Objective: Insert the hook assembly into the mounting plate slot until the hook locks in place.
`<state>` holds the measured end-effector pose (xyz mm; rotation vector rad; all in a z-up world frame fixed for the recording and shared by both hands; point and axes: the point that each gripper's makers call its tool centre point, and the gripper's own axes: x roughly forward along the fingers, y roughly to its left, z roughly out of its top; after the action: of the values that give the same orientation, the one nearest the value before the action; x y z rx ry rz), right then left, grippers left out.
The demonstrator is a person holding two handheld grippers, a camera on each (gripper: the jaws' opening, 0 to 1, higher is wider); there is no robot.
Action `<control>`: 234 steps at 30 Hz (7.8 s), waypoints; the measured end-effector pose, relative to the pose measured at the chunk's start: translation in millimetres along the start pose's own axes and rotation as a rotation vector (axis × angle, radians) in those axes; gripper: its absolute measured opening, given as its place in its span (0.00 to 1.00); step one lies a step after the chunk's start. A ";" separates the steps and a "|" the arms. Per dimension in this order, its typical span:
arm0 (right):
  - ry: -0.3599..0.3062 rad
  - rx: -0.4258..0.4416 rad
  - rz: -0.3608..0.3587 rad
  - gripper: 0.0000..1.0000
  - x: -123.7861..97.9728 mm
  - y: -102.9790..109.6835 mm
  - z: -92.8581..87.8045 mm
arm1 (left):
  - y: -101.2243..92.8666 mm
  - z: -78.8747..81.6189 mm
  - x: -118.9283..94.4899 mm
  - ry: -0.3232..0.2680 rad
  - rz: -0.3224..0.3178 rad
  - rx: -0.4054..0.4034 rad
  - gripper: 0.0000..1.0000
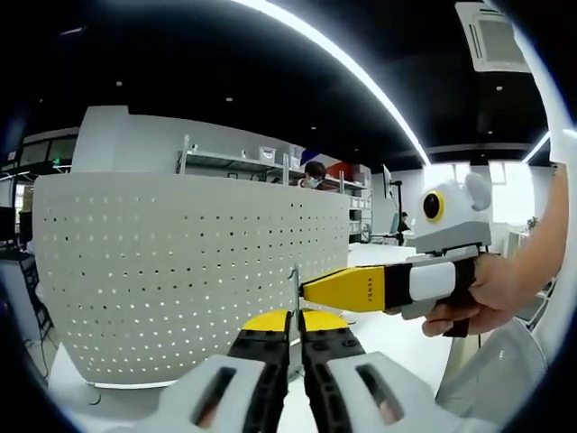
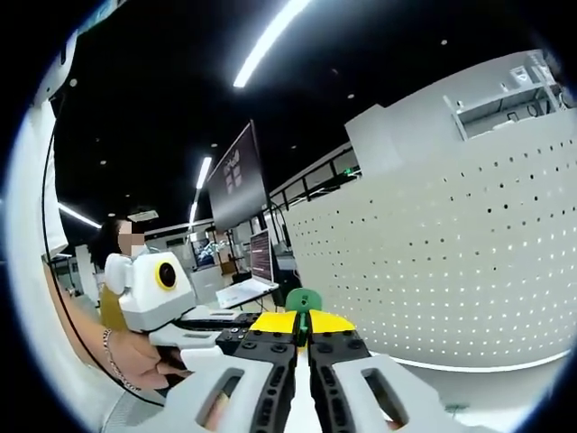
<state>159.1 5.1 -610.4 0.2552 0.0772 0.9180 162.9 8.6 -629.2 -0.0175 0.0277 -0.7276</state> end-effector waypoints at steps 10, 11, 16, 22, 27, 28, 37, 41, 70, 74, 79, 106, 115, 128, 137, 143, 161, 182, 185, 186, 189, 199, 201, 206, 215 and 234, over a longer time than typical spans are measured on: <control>0.008 0.014 0.000 0.00 -1.9 -0.2 -1.9 | 0.5 -10.7 2.6 0.052 -0.017 -0.003 0.38; 0.006 0.018 -0.001 0.00 -1.9 -0.2 -1.6 | 0.1 -11.4 2.8 0.054 -0.020 -0.006 0.43; -0.004 0.014 -0.003 0.00 -2.4 0.7 0.4 | 5.1 -18.0 4.1 0.073 0.006 -0.024 0.71; -0.006 0.011 -0.007 0.00 -2.3 1.6 1.7 | 4.9 -21.4 3.5 0.086 0.006 -0.027 0.81; 0.001 -0.033 -0.037 0.00 -2.3 -1.1 3.4 | 3.4 -21.3 3.2 0.087 0.002 -0.024 0.79; 0.013 -0.068 -0.056 0.00 -2.9 -3.5 3.7 | 3.8 -21.2 2.9 0.086 0.003 -0.026 0.79; 0.049 -0.291 -0.250 0.00 -9.3 -25.4 16.1 | 5.6 -25.0 1.7 0.093 0.007 -0.042 0.79; 0.043 -0.271 -0.260 0.00 -9.2 -30.1 17.5 | 5.7 -25.2 1.8 0.093 0.006 -0.042 0.78; -0.061 -0.203 -0.328 0.00 32.3 -78.5 74.6 | 17.7 -54.7 -25.8 0.184 -0.017 -0.073 0.77; -0.077 -0.196 -0.343 0.00 36.2 -86.0 80.8 | 19.7 -62.3 -35.0 0.216 -0.026 -0.061 0.77; -0.093 -0.197 -0.366 0.00 41.2 -95.6 86.1 | 21.1 -71.2 -42.8 0.236 -0.033 -0.080 0.77; -0.135 -0.255 -0.444 0.00 78.0 -131.8 109.0 | 16.8 -97.5 -64.2 0.315 -0.065 -0.083 0.75; -0.129 -0.331 -0.459 0.00 90.0 -139.2 110.3 | 18.4 -99.0 -64.6 0.319 -0.059 -0.090 0.75; -0.104 -0.359 -0.473 0.00 100.2 -150.6 105.1 | 22.0 -101.9 -66.9 0.332 -0.045 -0.104 0.74; -0.092 -0.370 -0.485 0.00 101.6 -154.4 102.7 | 22.0 -102.6 -66.2 0.338 -0.044 -0.103 0.74; -0.092 -0.365 -0.512 0.00 101.0 -155.1 100.9 | 22.3 -102.9 -65.9 0.339 -0.041 -0.106 0.73; -0.089 -0.365 -0.709 0.01 109.8 -159.6 102.9 | 23.7 -99.8 -67.5 0.329 -0.028 -0.120 0.72; -0.165 -0.160 -0.776 0.01 104.7 -162.7 102.1 | 24.8 -96.1 -70.0 0.312 -0.018 -0.147 0.69; -0.164 -0.154 -0.768 0.02 103.9 -162.6 102.1 | 24.6 -95.2 -70.9 0.314 -0.017 -0.143 0.69; -0.164 -0.155 -0.765 0.02 103.5 -161.8 101.9 | 24.3 -94.9 -70.9 0.313 -0.017 -0.143 0.68; -0.184 -0.120 -0.743 0.05 103.1 -157.5 101.0 | 23.3 -94.4 -70.4 0.309 -0.021 -0.143 0.69; -0.164 -0.148 -0.714 0.13 109.0 -153.3 100.1 | 24.2 -94.2 -71.0 0.309 -0.018 -0.140 0.68; -0.154 -0.156 -0.716 0.12 108.5 -156.0 98.9 | 24.3 -94.5 -71.8 0.311 -0.017 -0.141 0.68; -0.146 -0.149 -0.714 0.14 106.8 -155.6 97.5 | 24.1 -95.1 -72.4 0.311 -0.015 -0.145 0.67; -0.150 -0.128 -0.702 0.20 108.1 -157.3 95.3 | 23.3 -94.0 -71.9 0.308 -0.017 -0.144 0.67; -0.069 -0.171 -0.726 0.00 106.8 -164.6 91.8 | 24.1 -95.1 -73.2 0.307 -0.013 -0.153 0.65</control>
<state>367.6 -22.6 -558.3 0.0835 0.0230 0.1906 121.3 74.6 -723.6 -0.0518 0.3770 -0.7344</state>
